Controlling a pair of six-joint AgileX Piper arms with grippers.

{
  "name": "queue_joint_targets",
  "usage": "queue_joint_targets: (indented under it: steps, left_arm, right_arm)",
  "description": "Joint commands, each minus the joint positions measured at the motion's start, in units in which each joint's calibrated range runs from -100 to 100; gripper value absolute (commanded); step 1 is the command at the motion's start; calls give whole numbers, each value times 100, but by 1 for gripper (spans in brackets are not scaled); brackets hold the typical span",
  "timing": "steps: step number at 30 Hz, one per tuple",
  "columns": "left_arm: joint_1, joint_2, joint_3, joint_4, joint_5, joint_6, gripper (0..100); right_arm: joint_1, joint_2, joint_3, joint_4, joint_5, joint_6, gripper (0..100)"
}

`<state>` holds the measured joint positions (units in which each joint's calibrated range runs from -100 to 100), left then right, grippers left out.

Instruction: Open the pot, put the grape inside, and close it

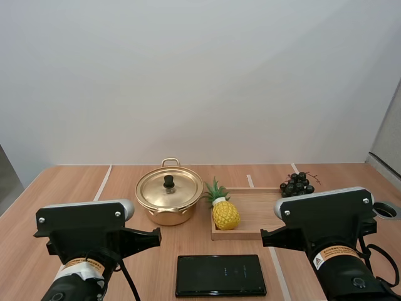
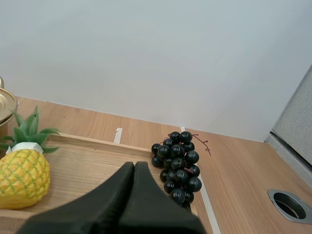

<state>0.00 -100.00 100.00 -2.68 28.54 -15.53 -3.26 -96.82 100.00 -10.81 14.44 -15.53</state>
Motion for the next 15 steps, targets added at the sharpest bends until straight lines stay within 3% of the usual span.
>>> queue_joint_targets:
  steps: [1,7,11,15]
  left_arm:
    - [2,0,0,-91,-244,109,0]
    - [2,0,0,-91,-1098,746,0]
    - [2,0,0,-91,-2964,1365,0]
    - [2,0,0,-91,-5424,1075,0]
  right_arm:
    - [-22,34,-42,-25,-187,-36,0]
    - [-22,34,-42,-24,-808,-36,0]
    - [-22,34,-42,-37,-2258,-48,0]
    - [-22,34,-198,-139,-3703,-476,0]
